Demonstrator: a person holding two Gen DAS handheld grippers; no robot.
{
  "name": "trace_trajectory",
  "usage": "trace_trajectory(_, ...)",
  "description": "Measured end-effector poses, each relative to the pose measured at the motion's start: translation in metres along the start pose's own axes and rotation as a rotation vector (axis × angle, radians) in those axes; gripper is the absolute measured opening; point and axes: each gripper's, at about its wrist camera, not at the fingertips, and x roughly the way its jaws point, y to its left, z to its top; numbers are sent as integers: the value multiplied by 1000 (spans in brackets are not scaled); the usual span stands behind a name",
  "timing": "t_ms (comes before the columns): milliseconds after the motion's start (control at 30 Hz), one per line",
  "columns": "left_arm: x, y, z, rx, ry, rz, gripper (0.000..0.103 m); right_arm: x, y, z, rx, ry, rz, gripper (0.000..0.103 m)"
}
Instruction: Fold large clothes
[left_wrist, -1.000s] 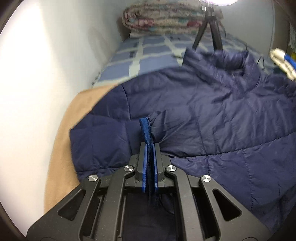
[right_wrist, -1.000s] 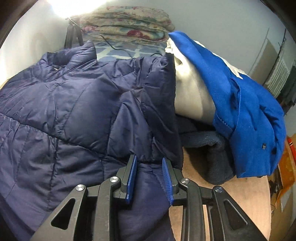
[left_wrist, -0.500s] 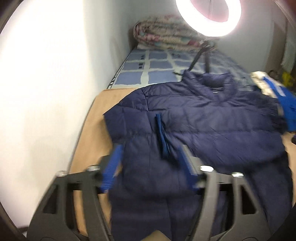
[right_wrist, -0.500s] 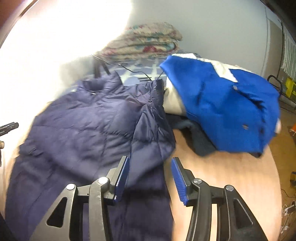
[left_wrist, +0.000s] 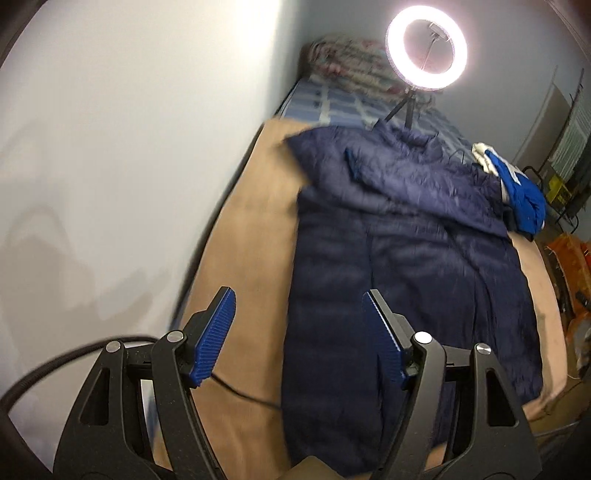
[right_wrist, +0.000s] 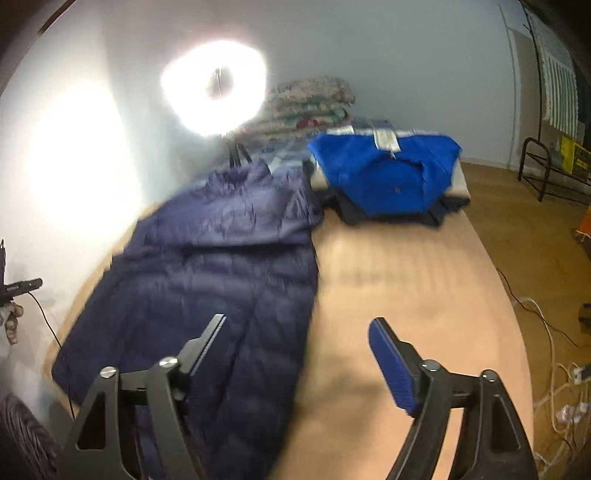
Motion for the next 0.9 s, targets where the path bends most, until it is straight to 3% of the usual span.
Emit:
trace_trajectory(167,-11,24,-45,-90,95,-55,73,-10,-7,-43,53,111,12,80)
trace_trajectory(467,-144,48,-68,-115,-84,-57,73,-39,-9,-67,88,126,23,80)
trace_trajectory(533,-153,49,-69,-122,-98,-45,73,-46,-7,-63,84,112,30,80)
trace_trajectory(633,-131,42,-77,-105,-55,-45,74,-42,-7,-62,103,125,43,80)
trace_trajectory(767,-64,34,-91,-140,72,-83,74,-19,0,-77,116,189,47,80)
trace_trajectory(900,-7,26,-100,-149,163,-75,74,4,9,-96,111,256,49,80)
